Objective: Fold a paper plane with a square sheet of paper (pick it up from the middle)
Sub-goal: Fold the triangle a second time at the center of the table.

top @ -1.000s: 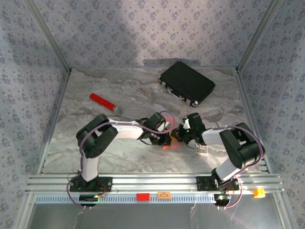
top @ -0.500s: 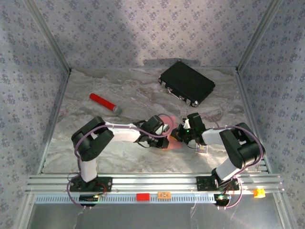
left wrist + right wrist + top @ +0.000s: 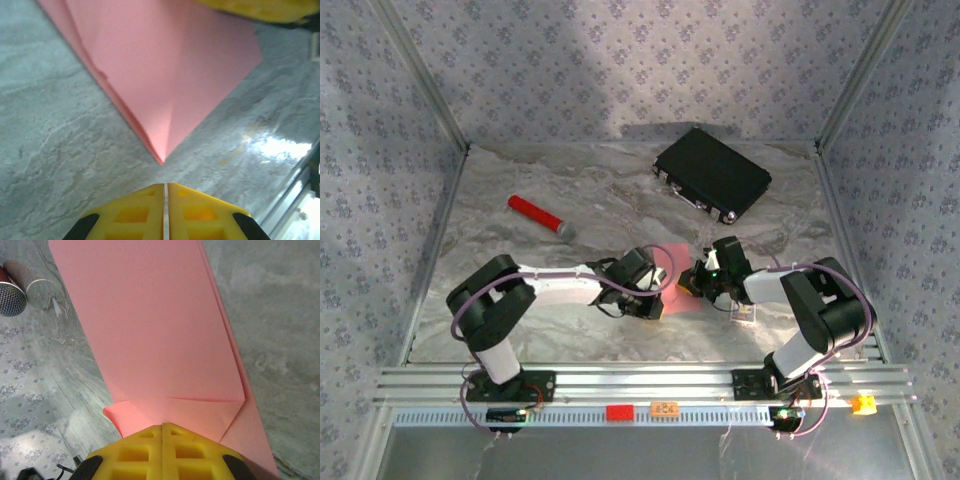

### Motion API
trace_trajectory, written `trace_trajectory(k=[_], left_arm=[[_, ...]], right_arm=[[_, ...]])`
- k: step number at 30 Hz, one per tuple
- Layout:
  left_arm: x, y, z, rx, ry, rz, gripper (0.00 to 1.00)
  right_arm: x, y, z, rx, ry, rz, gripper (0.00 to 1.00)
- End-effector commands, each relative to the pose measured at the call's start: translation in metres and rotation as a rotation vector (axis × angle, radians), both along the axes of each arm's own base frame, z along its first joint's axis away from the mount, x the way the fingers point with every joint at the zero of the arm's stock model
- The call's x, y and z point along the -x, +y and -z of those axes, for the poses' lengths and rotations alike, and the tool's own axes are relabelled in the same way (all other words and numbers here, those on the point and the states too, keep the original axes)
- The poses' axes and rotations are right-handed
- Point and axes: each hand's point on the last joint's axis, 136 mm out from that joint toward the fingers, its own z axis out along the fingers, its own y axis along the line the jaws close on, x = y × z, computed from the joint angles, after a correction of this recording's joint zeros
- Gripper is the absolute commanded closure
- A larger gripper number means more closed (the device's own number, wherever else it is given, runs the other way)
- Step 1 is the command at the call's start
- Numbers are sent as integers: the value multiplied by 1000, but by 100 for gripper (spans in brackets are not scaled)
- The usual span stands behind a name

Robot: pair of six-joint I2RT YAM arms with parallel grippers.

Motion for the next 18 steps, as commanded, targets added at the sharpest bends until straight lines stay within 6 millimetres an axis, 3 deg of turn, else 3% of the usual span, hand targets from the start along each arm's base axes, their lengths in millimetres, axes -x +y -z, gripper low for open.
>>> trace_trajectory(k=[1, 4, 11, 18], left_arm=[[-13, -17, -29, 87, -57, -16, 90], [-22, -33, -32, 125, -46, -25, 91], [-24, -48, -2, 102, 32, -12, 91], [-6, -18, 24, 19, 88, -40, 92]], right_arm=[[20, -22, 33, 101, 123, 53, 100], [20, -22, 33, 100, 124, 56, 99], [20, -22, 33, 99, 125, 55, 99], [21, -22, 33, 101, 125, 55, 99]])
